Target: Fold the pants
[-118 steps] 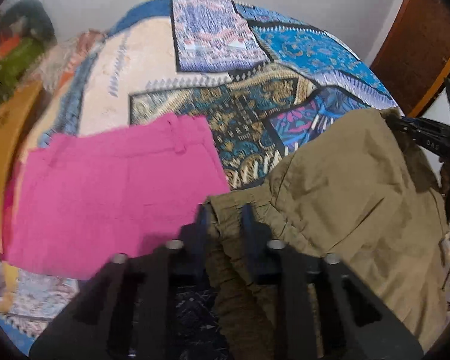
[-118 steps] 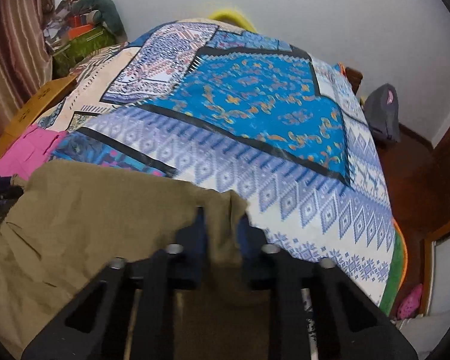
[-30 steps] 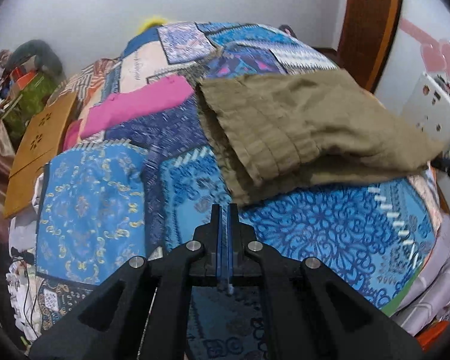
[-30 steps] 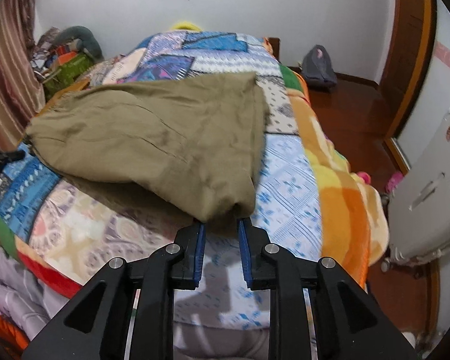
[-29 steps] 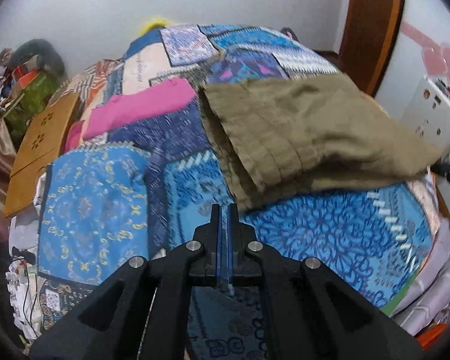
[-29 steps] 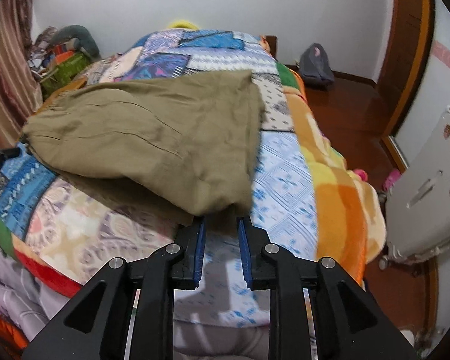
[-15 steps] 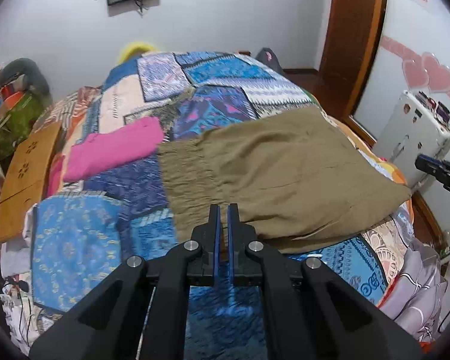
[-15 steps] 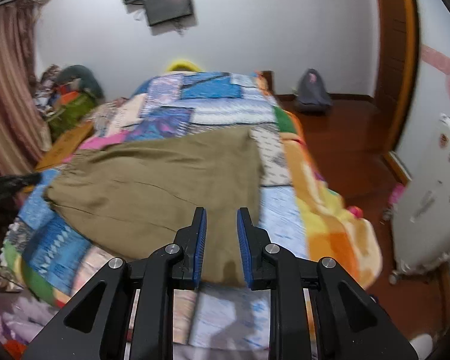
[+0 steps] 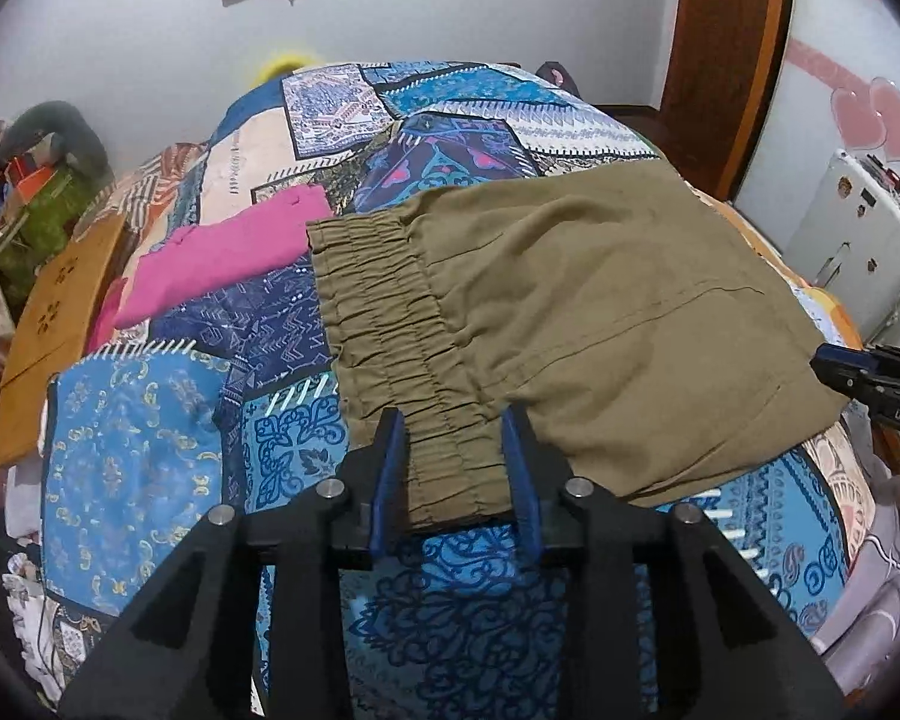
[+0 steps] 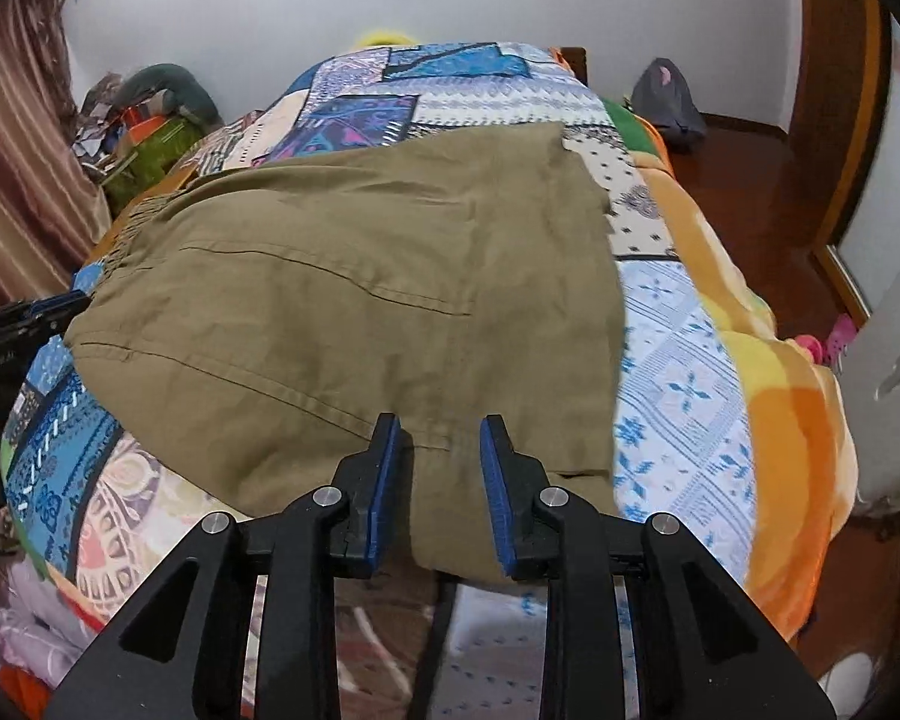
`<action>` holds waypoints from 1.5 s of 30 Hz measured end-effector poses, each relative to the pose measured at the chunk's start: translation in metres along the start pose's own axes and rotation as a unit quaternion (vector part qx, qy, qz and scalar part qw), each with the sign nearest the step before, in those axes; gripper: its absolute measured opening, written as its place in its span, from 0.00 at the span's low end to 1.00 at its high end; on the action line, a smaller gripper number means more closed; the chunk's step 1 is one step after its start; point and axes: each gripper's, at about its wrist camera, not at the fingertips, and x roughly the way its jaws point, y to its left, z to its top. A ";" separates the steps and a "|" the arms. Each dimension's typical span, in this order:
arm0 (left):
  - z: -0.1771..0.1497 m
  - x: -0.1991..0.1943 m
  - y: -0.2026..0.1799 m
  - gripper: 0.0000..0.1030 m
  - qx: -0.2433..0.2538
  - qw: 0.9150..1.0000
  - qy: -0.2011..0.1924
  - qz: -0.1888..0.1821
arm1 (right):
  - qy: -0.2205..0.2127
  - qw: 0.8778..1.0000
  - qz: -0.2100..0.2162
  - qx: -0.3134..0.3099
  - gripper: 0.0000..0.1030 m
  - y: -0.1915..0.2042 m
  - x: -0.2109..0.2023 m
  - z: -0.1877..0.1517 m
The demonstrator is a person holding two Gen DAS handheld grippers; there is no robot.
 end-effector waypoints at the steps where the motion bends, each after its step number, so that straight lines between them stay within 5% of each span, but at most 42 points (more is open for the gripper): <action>1: -0.001 -0.001 0.002 0.38 -0.001 1.000 0.000 -0.001 | 0.002 1.000 -0.001 0.002 0.26 -0.002 -0.001 -0.001; 2: -0.001 -0.002 0.003 0.38 -0.001 1.000 0.000 -0.001 | 0.002 1.000 -0.005 0.004 0.32 -0.005 -0.002 -0.002; 11: 0.010 -0.020 0.012 0.39 -0.003 1.000 -0.003 -0.014 | 0.006 0.999 -0.018 -0.028 0.33 -0.002 -0.012 0.014; 17: 0.042 -0.039 0.032 0.38 -0.018 0.999 -0.034 0.005 | -0.040 0.999 -0.021 -0.013 0.35 -0.019 -0.036 0.046; 23: 0.076 -0.014 0.057 0.38 -0.048 0.998 -0.031 0.017 | -0.072 0.997 -0.034 -0.015 0.35 -0.027 -0.032 0.084; 30: 0.102 0.042 0.068 0.39 -0.061 0.998 0.006 0.009 | -0.069 0.997 -0.039 -0.017 0.36 -0.043 0.006 0.123; 39: 0.115 0.094 0.070 0.62 -0.052 0.998 0.037 0.005 | -0.036 0.998 -0.042 -0.019 0.37 -0.065 0.078 0.168; 45: 0.112 0.121 0.065 0.63 -0.047 0.997 0.064 -0.025 | -0.004 0.999 -0.029 -0.027 0.38 -0.071 0.127 0.186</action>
